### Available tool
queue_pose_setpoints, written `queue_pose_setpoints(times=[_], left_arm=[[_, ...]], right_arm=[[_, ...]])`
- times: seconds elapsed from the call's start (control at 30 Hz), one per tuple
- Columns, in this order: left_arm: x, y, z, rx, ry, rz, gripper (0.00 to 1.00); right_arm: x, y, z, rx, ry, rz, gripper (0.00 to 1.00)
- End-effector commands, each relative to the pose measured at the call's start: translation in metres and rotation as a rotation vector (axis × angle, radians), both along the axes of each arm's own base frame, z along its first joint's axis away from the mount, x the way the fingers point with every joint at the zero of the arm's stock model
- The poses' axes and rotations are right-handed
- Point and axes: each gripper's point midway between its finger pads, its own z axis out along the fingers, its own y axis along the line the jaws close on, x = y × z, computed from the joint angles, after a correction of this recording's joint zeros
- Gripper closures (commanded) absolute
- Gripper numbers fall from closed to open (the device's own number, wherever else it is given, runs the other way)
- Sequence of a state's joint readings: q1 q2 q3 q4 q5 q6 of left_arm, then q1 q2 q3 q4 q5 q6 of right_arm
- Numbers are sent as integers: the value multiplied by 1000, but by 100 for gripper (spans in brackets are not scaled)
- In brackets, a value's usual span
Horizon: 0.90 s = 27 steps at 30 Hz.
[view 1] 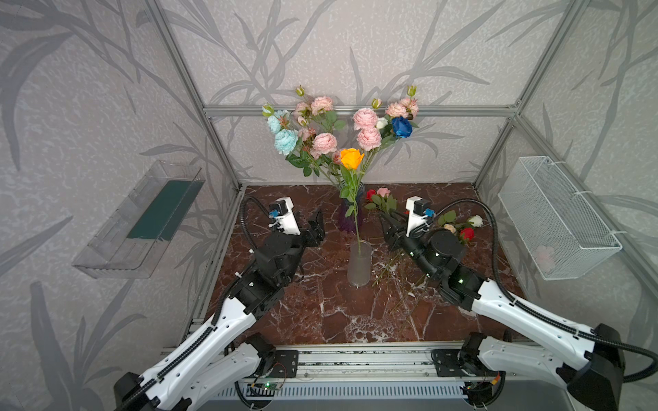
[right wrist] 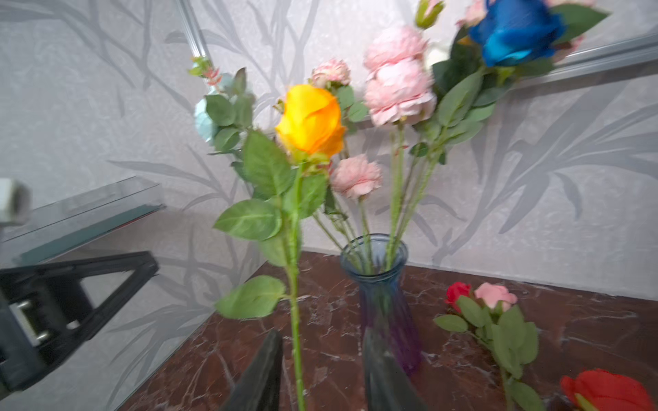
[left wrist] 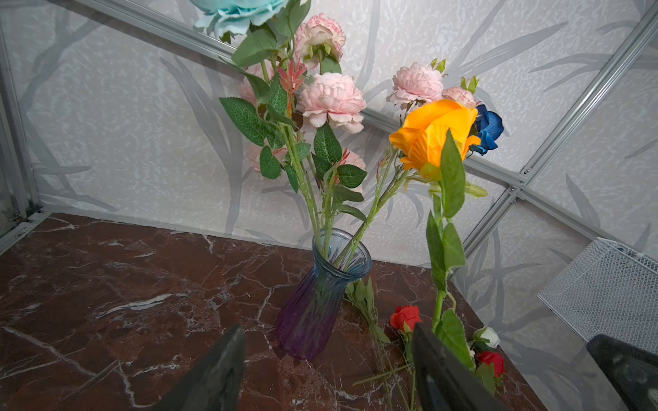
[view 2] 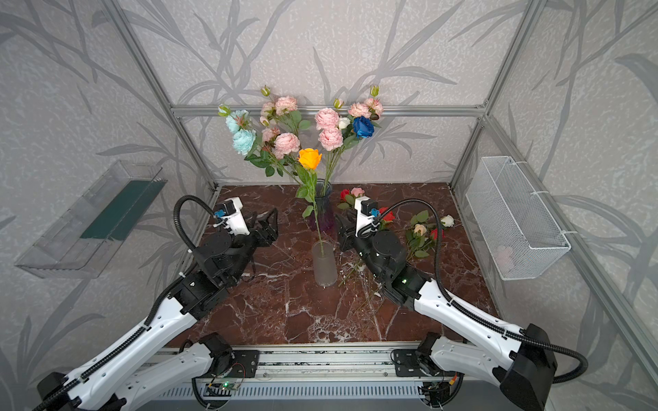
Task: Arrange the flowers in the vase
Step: 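Open the right gripper and move it back down to the loose roses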
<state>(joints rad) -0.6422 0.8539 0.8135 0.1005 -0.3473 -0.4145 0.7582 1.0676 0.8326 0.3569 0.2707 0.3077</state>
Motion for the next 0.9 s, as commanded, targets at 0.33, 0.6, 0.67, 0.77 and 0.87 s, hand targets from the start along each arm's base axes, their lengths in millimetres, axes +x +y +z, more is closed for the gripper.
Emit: queue_pose_setpoints(times=[0.33,0.6,0.67,0.77,0.87], left_arm=[[-12,-43,2,-14,-9,-190,27],[-20,-61,6,-1,-2,-281,27],[-22,-63,7,5,-8,-285,27],[-26,-66,9,29,-23,-294,27],[-30,-69,10,53,-33,-301,27]], right_arm=[[103,-52,-202,-180,742,22,59],[138,-51,-255,-367,924,18,56],[144,-51,-263,-404,966,23,55],[151,-48,-273,-429,996,29,54],[158,-49,-281,-443,1015,14,54]])
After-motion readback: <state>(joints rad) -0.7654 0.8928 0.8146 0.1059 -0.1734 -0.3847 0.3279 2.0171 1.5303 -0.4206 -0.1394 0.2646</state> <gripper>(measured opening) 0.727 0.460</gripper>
